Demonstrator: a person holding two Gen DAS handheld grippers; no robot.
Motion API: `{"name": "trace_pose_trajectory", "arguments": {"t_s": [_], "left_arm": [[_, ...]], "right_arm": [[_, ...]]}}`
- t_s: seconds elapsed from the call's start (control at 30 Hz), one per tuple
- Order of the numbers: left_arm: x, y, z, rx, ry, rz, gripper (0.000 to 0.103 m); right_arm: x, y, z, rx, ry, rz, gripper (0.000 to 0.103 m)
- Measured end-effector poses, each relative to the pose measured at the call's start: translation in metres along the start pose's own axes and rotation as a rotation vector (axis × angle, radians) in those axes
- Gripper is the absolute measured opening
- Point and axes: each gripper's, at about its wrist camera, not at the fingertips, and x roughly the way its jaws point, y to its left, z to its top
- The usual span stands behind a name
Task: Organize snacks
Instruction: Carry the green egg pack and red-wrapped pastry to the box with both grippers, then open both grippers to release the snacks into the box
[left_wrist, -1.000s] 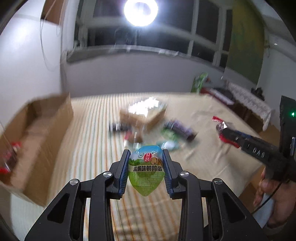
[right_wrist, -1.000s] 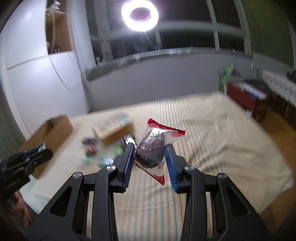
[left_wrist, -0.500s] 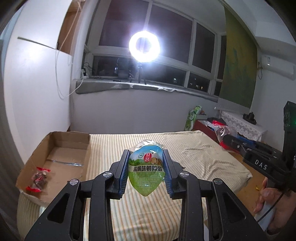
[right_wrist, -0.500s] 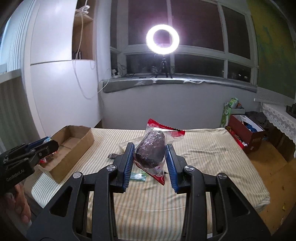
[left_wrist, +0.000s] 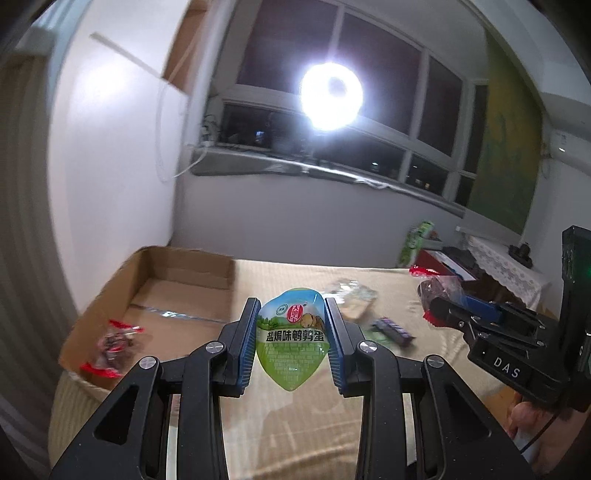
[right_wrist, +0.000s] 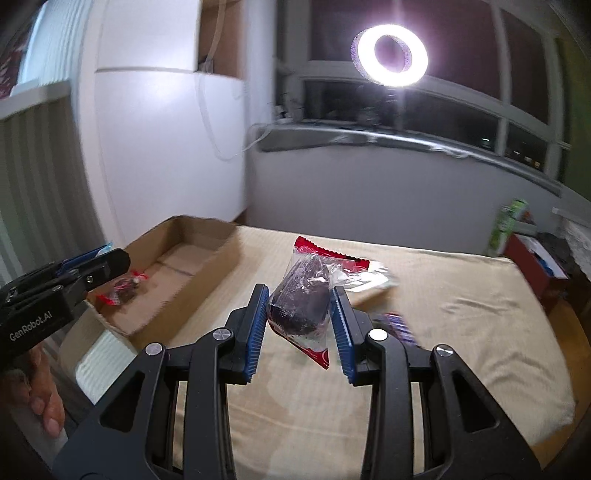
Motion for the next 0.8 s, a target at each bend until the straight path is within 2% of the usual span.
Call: {"name": "trace_pose_trajectory", "arguments": {"t_s": [0.23,0.37,0.53,0.8], "left_arm": [[-0.019,0.072,-0.002,-0.066,-0.01,0.152,0.032],[-0.033,0.099,0.001,-0.09,-0.023,0.221,0.032],[-0.039,0.102,0.003,-0.092,-0.034,0.228,0.032],[-0.022,0.115,0.003,-0.105,-0.014,0.209,0.032]], "right_arm": [[0.039,0.088,0.015,-0.101,0.003,0.187,0.036],[0.045,0.115,0.018,-0.131,-0.01,0.246,0.036],[0.05,0.119,0.017,-0.143,-0.003,0.261,0.036],[0.077,0.13,0.024,-0.156,0.013,0.278,0.036]]}}
